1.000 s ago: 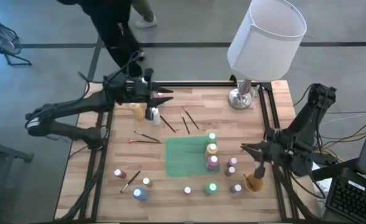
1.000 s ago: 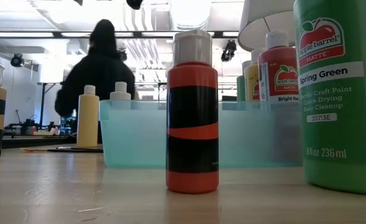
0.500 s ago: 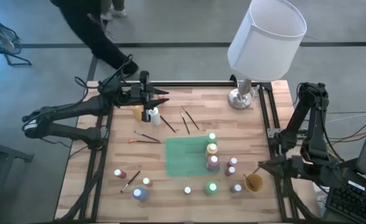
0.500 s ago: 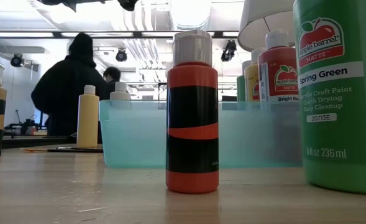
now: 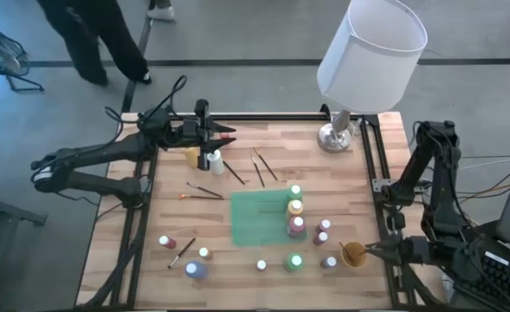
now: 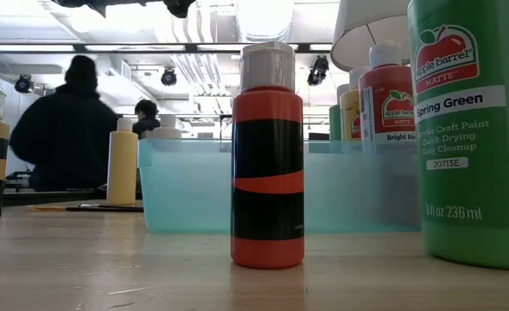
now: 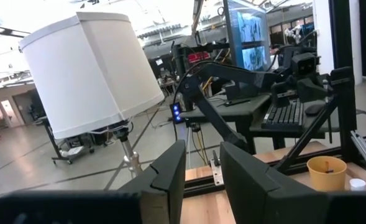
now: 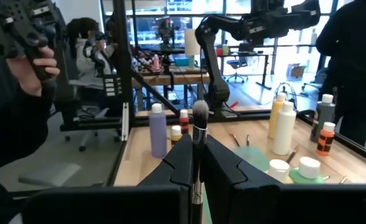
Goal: Pick & Place Paint Supplies
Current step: Put the silver paintbrush into the yellow cup
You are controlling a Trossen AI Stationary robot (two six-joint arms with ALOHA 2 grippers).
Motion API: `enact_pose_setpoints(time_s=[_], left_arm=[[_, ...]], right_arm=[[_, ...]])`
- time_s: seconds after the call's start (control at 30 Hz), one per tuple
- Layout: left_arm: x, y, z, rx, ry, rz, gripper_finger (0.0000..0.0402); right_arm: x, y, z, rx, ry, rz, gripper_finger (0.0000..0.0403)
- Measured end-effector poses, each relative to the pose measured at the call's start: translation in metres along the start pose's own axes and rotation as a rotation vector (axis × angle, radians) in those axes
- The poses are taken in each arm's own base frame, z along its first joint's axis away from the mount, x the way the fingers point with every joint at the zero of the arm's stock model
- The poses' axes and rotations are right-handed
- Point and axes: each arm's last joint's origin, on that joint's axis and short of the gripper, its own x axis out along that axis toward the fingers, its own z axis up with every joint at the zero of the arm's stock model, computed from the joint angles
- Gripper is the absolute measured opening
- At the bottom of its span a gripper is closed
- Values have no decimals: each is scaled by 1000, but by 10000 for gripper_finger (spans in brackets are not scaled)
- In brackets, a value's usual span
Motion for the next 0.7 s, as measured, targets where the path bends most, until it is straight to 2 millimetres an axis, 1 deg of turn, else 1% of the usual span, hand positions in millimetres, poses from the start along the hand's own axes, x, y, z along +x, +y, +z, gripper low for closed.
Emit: enact_pose_setpoints(time_s=[0.37,0.7], left_arm=[[0,0,-1,-2,5,-1,106],[0,0,-1,-2,6,-1,106]], right_arm=[[-1,5,-3,7,12,38,13],[-2,14,-17,-51,15,45,13]])
